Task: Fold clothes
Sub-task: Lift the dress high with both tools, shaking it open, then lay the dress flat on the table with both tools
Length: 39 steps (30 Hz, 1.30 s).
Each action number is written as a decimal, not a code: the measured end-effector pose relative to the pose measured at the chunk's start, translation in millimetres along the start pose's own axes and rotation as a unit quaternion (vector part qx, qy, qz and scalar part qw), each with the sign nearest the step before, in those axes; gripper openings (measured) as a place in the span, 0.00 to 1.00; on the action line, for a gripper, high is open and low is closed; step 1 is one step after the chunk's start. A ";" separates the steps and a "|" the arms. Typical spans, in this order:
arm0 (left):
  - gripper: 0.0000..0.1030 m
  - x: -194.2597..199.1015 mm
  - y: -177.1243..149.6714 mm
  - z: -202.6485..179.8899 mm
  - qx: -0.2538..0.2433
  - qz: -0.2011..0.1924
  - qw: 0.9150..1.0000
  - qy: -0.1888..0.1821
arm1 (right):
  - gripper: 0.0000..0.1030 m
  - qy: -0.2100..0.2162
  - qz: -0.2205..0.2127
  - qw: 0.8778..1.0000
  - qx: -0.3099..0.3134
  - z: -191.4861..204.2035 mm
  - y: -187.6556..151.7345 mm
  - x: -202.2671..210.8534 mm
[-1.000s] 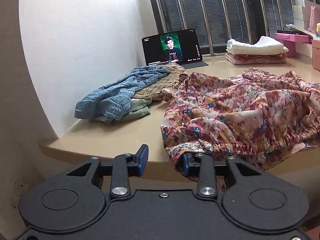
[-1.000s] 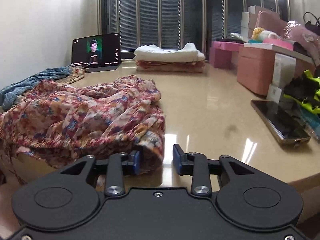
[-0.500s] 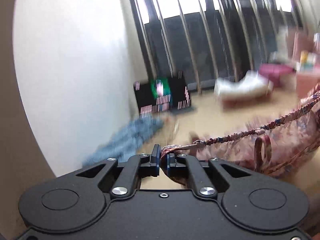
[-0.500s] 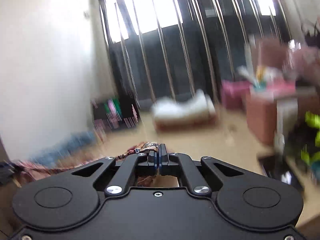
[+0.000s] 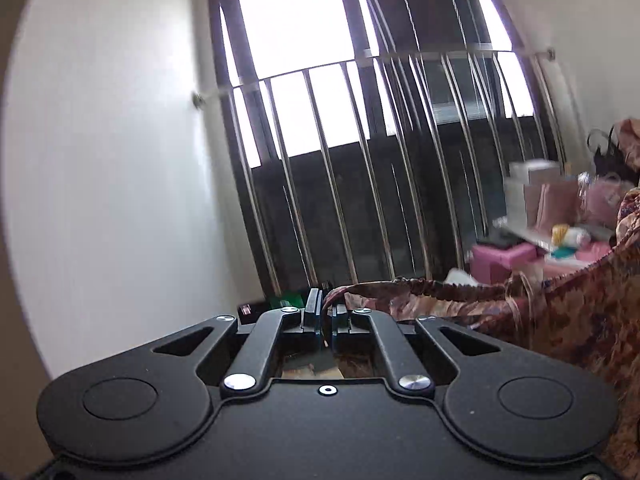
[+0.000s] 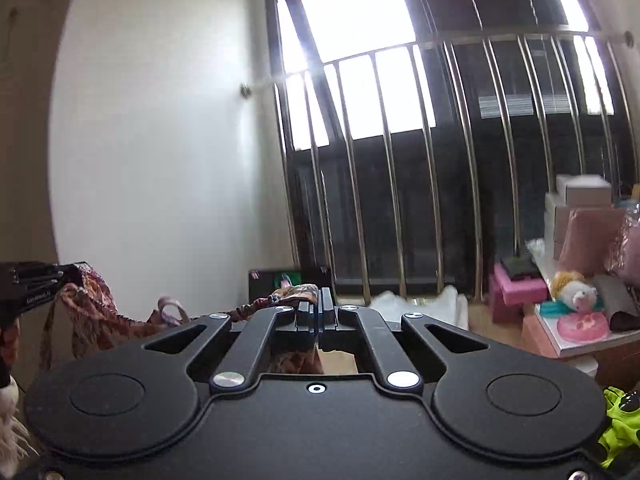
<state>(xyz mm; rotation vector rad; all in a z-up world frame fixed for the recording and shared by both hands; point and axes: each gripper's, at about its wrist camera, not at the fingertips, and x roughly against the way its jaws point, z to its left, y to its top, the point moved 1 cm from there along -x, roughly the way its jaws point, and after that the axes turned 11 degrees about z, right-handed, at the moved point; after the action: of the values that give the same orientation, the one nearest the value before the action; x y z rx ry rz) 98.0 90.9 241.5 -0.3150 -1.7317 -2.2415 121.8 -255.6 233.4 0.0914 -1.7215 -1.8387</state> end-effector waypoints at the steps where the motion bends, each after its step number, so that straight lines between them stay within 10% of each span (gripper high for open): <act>1: 0.05 -22.5 10.0 -1.5 0.000 0.017 1.000 0.000 | 0.01 -0.010 0.012 1.000 -0.001 -4.8 9.5 -14.5; 7: 0.04 -129.8 107.2 -9.1 0.026 0.006 0.996 0.082 | 0.01 -0.080 0.032 0.996 -0.027 -33.7 94.0 -108.5; 14: 0.04 -122.9 171.5 -11.6 0.039 -0.099 0.985 0.138 | 0.01 -0.154 -0.079 0.985 0.012 -22.7 170.2 -103.4; 21: 0.04 -99.7 69.0 -63.6 -0.049 -0.104 0.982 0.152 | 0.01 -0.161 -0.053 0.983 0.068 -25.4 87.6 -103.2; 27: 0.04 -129.5 -95.2 -106.6 -0.070 0.048 0.994 0.073 | 0.01 -0.144 0.070 0.987 0.021 -50.2 -63.6 -132.3; 31: 0.04 -158.8 -182.6 -118.8 -0.012 0.173 0.985 0.020 | 0.01 -0.128 0.144 0.979 -0.060 -61.7 -159.3 -148.6; 39: 0.04 -164.4 -200.8 -117.1 0.015 0.192 0.981 0.016 | 0.01 -0.142 0.159 0.973 -0.093 -55.2 -213.2 -142.5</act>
<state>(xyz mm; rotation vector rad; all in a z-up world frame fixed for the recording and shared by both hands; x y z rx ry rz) 180.2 40.3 -26.3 -0.5501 -1.5327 -1.9297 181.0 -244.3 -21.9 -0.5183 -1.6218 -1.8212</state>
